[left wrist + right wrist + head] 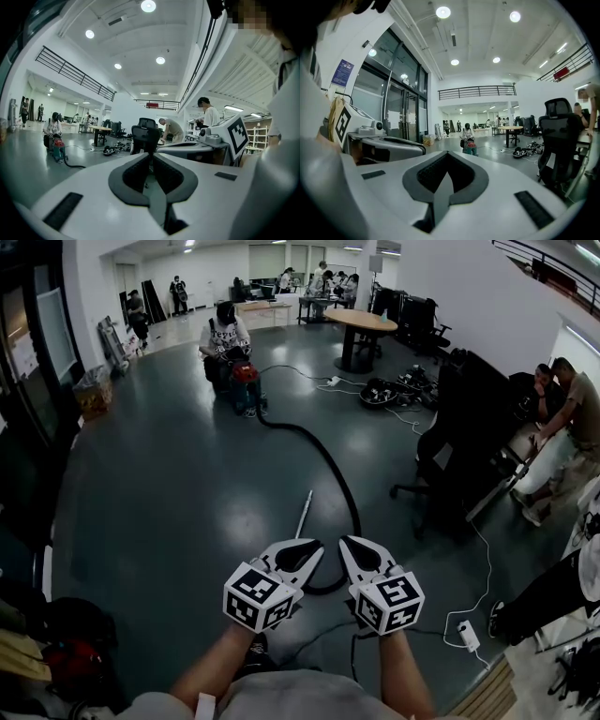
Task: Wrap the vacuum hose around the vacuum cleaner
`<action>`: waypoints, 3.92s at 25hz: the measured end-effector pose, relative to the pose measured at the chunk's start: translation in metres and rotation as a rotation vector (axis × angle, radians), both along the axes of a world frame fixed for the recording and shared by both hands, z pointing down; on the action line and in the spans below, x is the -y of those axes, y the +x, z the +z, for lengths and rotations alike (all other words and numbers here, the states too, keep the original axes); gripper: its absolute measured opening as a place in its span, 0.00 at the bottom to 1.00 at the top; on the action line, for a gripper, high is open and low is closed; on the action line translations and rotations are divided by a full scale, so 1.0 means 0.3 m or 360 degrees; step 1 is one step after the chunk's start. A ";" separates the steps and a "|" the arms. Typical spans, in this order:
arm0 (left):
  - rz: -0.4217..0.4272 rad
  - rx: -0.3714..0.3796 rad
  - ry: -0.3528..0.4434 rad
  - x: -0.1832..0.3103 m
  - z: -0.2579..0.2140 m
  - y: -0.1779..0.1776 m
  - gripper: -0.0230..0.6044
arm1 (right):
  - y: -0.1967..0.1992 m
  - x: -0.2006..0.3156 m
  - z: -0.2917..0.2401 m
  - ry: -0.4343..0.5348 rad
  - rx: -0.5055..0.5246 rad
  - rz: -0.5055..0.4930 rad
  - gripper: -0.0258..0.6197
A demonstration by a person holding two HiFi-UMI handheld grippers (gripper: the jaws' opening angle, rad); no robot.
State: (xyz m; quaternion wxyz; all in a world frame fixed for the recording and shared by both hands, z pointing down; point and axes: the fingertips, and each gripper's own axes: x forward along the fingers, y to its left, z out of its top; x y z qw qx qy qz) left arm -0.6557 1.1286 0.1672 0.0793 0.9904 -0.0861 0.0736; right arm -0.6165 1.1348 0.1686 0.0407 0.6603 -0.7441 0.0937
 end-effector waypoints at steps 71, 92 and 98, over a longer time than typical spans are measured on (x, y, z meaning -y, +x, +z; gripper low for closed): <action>0.0482 0.0310 0.0053 1.192 0.284 0.799 0.09 | 0.769 1.104 0.237 -0.0199 -0.0073 0.0325 0.05; 0.0696 0.0584 -0.0007 1.497 0.731 0.898 0.09 | 0.871 1.330 0.630 -0.0481 0.0183 0.0504 0.05; 0.0759 0.0887 -0.0068 1.514 1.247 0.872 0.09 | 0.876 1.323 1.054 -0.0700 0.0318 0.0402 0.05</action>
